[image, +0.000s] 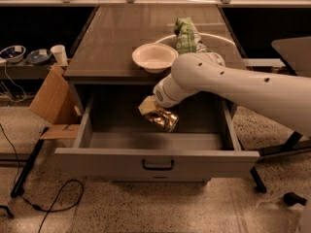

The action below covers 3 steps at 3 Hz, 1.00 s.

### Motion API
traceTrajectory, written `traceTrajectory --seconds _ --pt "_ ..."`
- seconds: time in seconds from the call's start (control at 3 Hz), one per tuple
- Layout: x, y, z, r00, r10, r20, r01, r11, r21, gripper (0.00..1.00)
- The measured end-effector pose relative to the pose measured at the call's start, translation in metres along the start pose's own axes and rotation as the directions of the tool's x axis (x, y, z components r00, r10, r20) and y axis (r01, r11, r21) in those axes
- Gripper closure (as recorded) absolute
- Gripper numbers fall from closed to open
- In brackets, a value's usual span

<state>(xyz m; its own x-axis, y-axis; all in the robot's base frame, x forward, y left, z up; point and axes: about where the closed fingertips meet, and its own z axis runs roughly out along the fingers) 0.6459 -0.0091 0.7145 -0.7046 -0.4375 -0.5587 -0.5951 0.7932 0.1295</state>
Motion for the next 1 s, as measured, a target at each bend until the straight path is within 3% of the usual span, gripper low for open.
traceTrajectory --seconds 0.33,0.67,1.0 --pt "-0.003 -0.001 0.023 0.996 -0.074 -0.051 0.075 0.9972 0.009 1.00" --pt "-0.003 -0.003 0.035 0.990 -0.110 -0.088 0.112 0.9937 0.010 1.00" --pt "0.003 -0.007 0.038 0.986 -0.116 -0.124 0.118 0.9929 0.013 0.82"
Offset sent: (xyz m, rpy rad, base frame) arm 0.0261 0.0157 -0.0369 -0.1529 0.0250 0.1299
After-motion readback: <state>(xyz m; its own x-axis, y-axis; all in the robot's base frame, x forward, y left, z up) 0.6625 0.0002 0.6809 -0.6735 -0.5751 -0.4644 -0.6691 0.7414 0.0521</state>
